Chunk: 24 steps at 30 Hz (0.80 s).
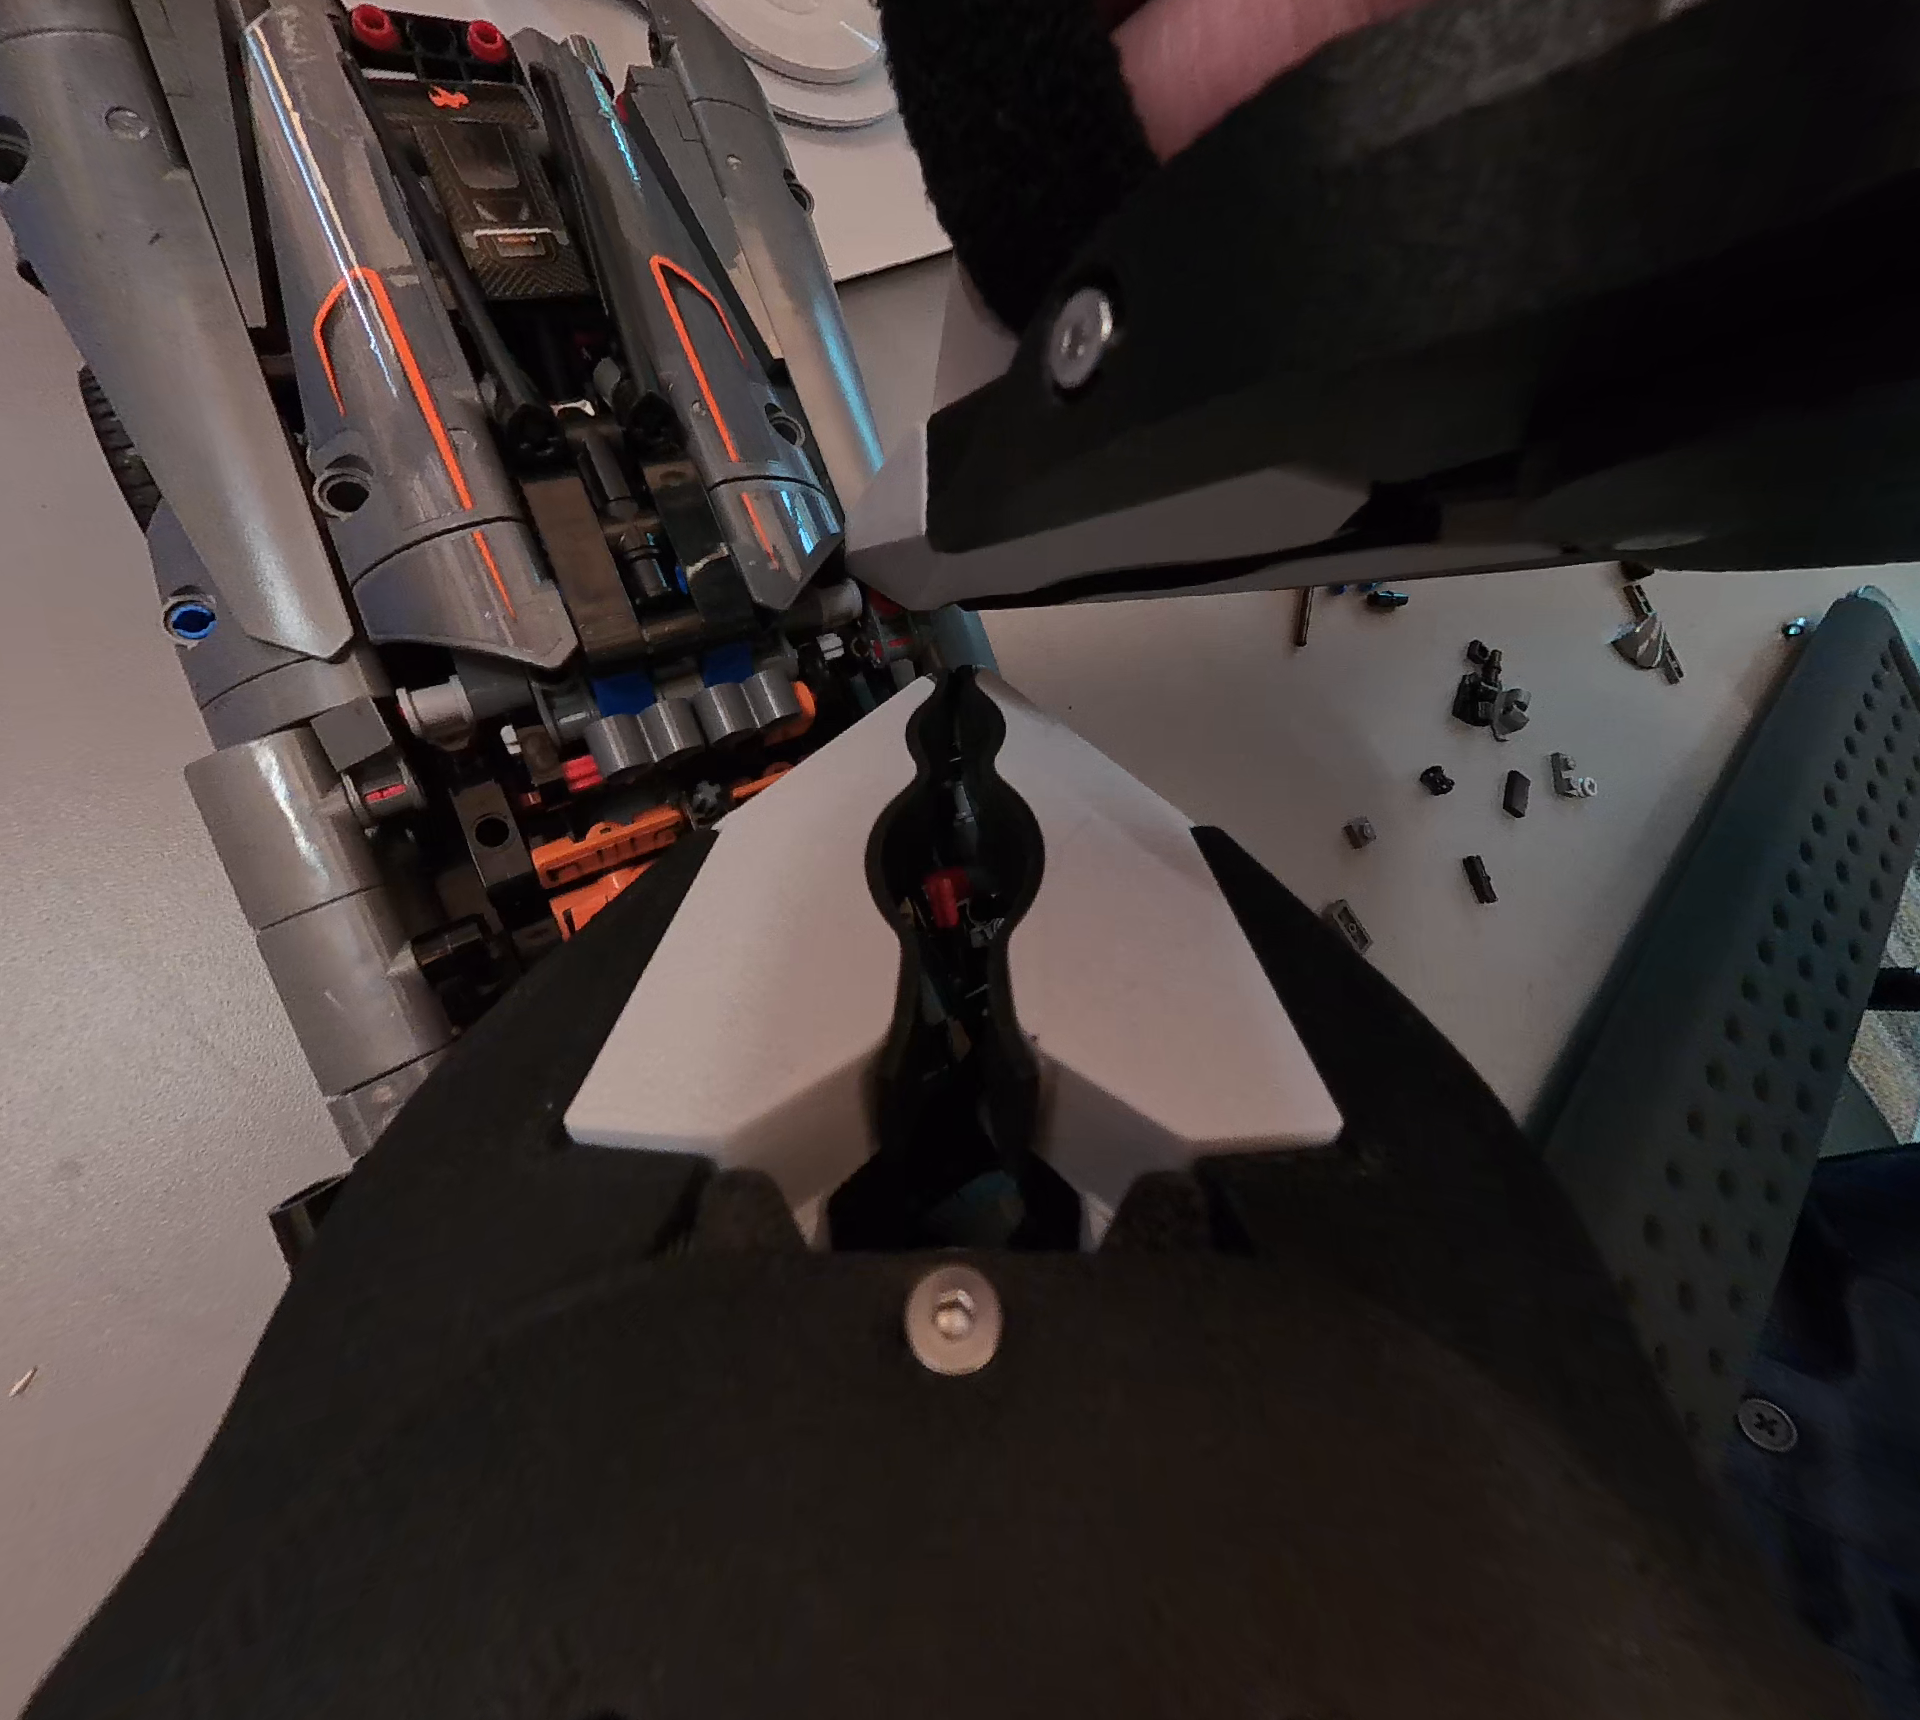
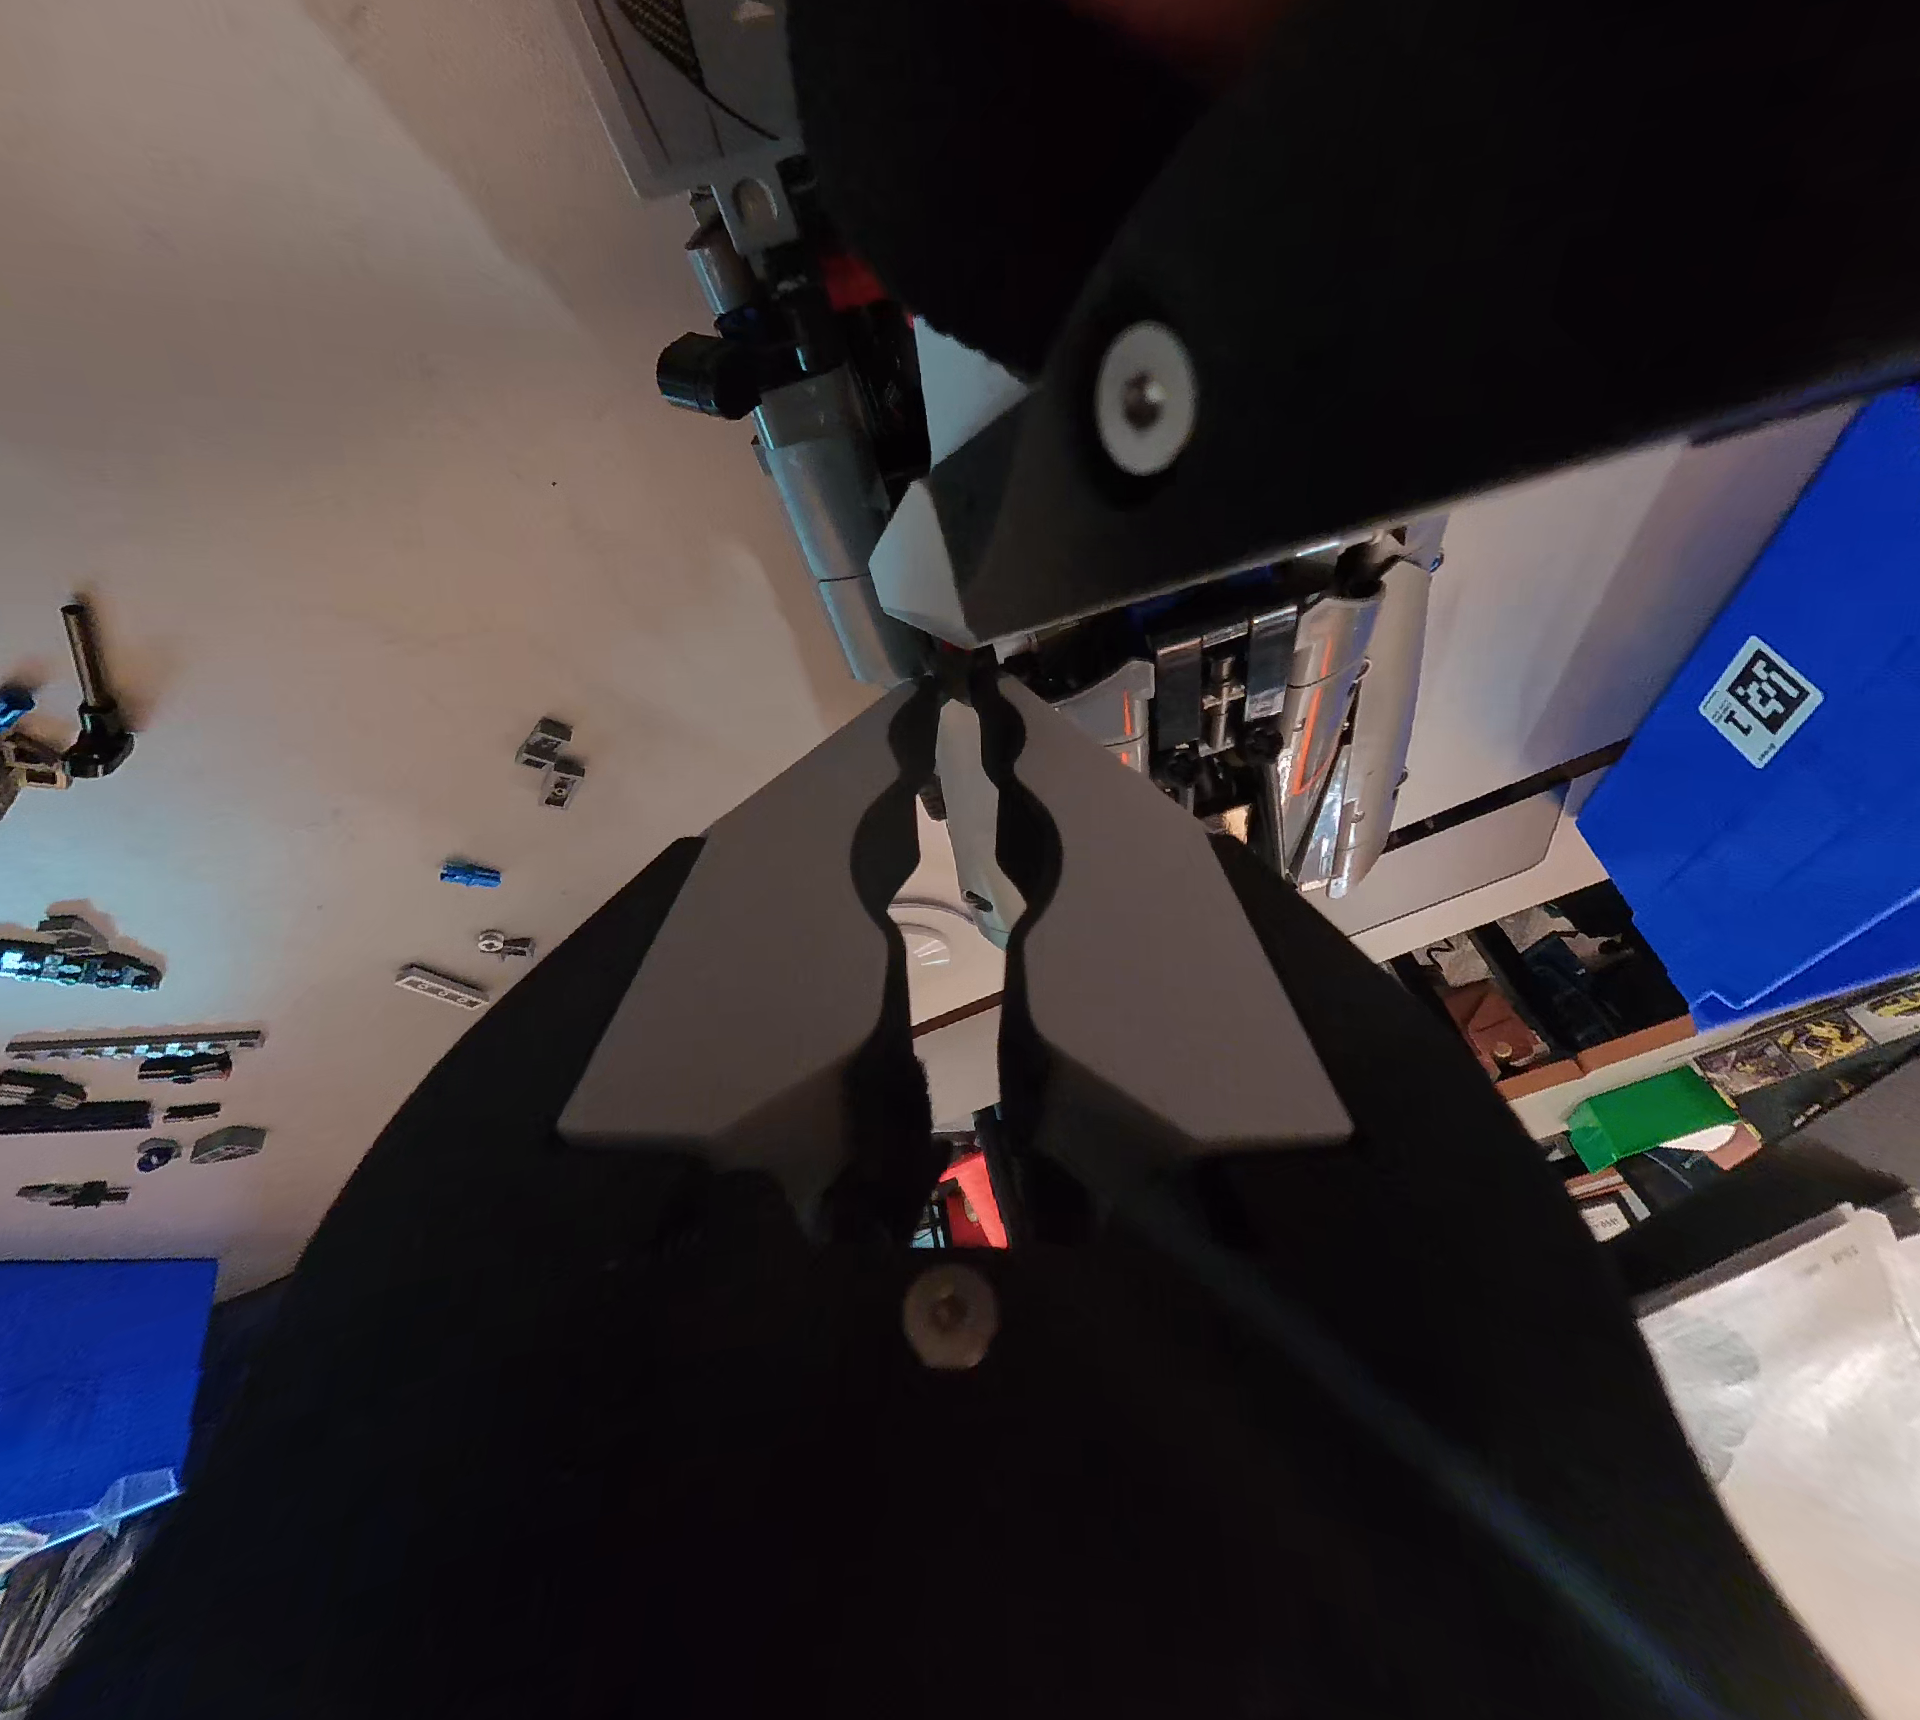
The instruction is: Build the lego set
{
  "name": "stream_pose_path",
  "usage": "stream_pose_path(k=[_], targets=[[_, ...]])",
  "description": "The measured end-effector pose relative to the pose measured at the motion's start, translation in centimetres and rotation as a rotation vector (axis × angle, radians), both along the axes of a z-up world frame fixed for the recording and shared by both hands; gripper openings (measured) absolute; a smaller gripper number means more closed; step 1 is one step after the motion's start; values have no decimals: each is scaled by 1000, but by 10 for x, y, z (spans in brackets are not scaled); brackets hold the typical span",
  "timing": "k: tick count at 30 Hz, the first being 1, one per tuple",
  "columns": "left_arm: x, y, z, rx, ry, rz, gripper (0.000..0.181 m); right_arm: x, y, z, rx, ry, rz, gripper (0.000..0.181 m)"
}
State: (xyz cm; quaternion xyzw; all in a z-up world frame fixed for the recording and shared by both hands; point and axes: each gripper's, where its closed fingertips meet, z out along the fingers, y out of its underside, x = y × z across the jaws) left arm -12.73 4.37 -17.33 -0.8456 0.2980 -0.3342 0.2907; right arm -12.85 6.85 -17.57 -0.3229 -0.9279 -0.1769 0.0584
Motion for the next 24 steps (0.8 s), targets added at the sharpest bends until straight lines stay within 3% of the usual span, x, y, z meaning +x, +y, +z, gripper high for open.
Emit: stream_pose_path(k=[24], targets=[[0,0,0,-4,-4,-1,0,0,0,1,-3,18,-19,8]])
